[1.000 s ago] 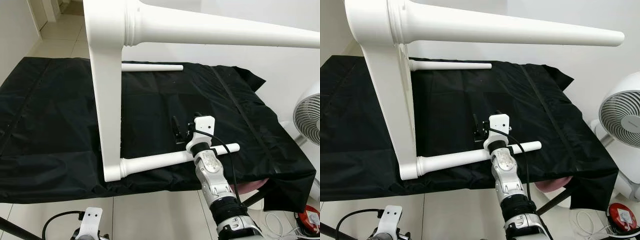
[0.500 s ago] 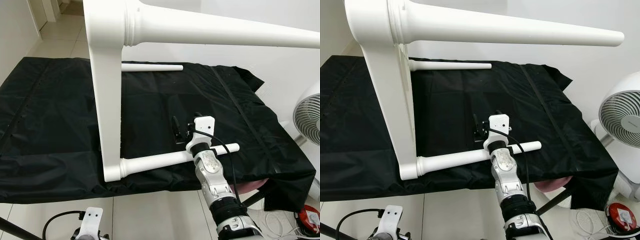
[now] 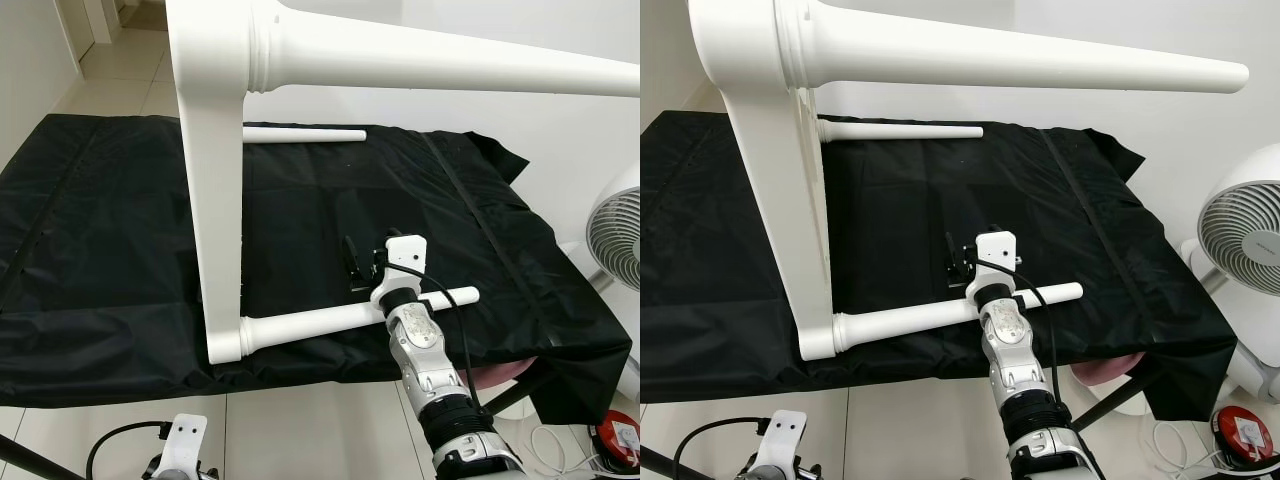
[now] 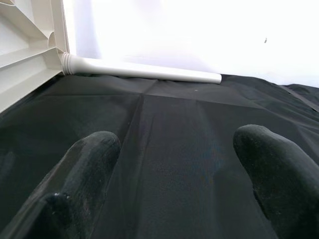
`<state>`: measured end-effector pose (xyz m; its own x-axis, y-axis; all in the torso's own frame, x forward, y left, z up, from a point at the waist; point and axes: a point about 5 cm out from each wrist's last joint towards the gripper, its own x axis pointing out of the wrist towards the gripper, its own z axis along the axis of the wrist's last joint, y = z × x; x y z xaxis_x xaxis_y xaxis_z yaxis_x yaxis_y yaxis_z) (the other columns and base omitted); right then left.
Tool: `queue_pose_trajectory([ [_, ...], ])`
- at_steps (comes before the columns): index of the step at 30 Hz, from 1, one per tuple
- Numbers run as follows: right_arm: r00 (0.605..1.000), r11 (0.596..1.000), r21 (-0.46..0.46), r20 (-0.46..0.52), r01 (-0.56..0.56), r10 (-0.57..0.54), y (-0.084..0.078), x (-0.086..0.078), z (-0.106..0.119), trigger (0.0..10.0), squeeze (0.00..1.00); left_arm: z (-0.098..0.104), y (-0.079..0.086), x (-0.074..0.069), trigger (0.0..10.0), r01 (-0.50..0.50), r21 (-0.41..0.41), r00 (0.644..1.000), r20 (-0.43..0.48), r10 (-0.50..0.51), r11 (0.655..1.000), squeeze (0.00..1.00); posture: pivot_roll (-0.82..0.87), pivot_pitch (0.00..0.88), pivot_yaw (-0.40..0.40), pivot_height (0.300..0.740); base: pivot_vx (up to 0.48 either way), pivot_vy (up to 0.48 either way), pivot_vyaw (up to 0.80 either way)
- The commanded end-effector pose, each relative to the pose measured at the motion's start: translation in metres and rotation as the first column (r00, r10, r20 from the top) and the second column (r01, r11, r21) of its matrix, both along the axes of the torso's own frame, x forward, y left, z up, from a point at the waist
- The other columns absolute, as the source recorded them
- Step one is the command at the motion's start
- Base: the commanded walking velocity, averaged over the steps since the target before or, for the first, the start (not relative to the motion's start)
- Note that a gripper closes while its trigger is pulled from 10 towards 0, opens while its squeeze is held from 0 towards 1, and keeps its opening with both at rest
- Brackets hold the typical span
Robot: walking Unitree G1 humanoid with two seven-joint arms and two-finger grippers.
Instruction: Building children table
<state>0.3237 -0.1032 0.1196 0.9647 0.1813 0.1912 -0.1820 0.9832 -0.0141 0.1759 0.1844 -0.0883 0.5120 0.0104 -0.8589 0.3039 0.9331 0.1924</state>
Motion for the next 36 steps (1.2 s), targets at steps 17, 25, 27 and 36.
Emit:
queue_pose_trajectory([
  [17,1.0,1.0,-0.023,0.003,-0.006,0.006,0.0,0.0005,-0.0011,10.0,0.0,-0.005,-0.0008,-0.0101,10.0,-0.041,0.066,0.999,-0.015,0.042,0.997,0.0,0.07,0.0,-0.11,0.74,0.0,0.0,0.0],
  [25,1.0,1.0,-0.025,0.005,-0.012,0.012,0.0009,0.0015,-0.0001,10.0,0.0,-0.0047,-0.0023,-0.009,10.0,-0.047,0.058,0.999,-0.012,0.048,0.997,0.0,0.07,0.0,-0.116,0.74,0.0,0.0,0.0],
  [27,1.0,1.0,-0.025,0.006,-0.013,0.013,0.0012,0.0015,0.0001,10.0,0.0,-0.0048,-0.0024,-0.0091,10.0,-0.047,0.058,0.999,-0.012,0.048,0.997,0.0,0.07,0.0,-0.116,0.74,0.0,0.0,0.0],
  [36,1.0,1.0,-0.026,0.007,-0.016,0.016,0.0023,0.0014,0.0,10.0,0.0,-0.0057,-0.0029,-0.0112,10.0,-0.044,0.058,0.999,-0.017,0.045,0.997,0.0,0.07,0.0,-0.115,0.74,0.0,0.0,0.0],
])
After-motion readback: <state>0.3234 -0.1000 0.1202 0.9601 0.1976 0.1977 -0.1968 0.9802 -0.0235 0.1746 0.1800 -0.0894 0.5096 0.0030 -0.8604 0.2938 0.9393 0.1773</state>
